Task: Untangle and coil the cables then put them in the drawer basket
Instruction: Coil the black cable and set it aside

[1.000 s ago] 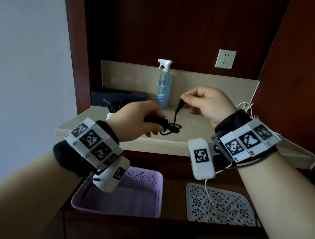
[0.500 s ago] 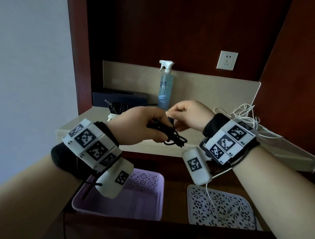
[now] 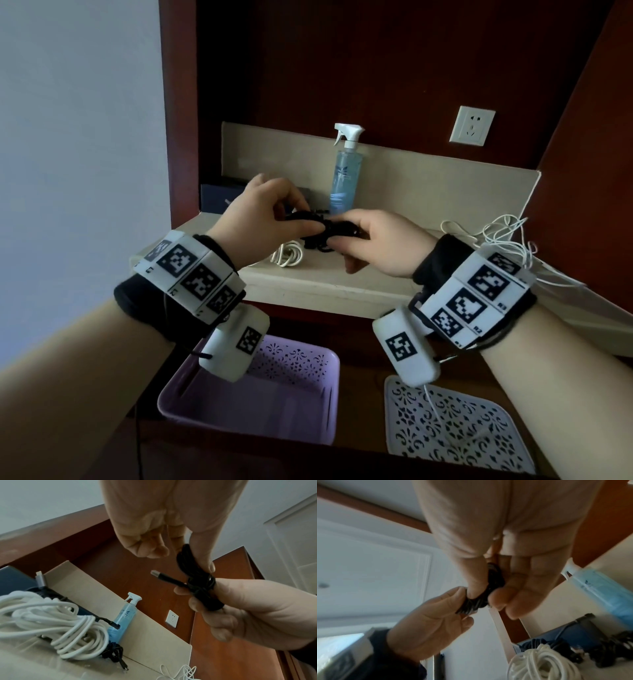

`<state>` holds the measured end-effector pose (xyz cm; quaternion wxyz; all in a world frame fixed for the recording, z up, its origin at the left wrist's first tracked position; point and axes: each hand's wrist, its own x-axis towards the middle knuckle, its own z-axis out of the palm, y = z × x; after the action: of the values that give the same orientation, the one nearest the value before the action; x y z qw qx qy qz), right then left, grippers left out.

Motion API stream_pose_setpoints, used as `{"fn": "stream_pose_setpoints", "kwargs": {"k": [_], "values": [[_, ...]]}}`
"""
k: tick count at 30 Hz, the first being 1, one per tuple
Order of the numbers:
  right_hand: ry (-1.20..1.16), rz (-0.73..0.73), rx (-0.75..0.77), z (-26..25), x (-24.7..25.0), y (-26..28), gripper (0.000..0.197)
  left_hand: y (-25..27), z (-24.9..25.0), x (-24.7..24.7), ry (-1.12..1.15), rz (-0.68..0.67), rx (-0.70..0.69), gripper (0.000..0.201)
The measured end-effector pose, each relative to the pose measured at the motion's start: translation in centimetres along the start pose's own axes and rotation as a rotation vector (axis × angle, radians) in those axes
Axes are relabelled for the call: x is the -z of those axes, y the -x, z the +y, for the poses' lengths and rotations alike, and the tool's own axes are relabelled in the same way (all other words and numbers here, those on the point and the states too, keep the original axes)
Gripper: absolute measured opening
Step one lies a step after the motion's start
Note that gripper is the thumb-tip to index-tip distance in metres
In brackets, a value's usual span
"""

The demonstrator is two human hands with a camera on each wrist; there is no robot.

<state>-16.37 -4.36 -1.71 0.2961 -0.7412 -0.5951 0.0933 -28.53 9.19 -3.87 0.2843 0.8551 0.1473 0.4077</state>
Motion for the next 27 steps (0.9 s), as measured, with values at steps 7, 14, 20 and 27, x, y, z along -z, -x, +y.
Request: {"fn": "stream_pose_setpoints", "kwargs": {"k": [7, 14, 20, 27], "values": [[0.089, 0.152, 0.073, 0.2, 0.6, -0.8, 0.029, -1.2, 0.7, 0.9, -0.027, -0.148, 0.003, 0.026], [0.230, 0.202, 0.083, 1.3, 1.1, -2.5, 0.032, -3.2, 0.4, 1.8, -0.342, -0.250, 0.007, 0.028], [0.466, 0.062, -0.115, 3.1, 1.1, -3.6, 0.026, -5.0, -0.5, -2.7, -0.463, -0.363, 0.068, 0.027], [0.304, -0.016, -0.373, 9.3, 2.0, -6.6, 0.018, -11.0, -3.0, -10.3, -0.738, -0.583, 0.134, 0.024]]}}
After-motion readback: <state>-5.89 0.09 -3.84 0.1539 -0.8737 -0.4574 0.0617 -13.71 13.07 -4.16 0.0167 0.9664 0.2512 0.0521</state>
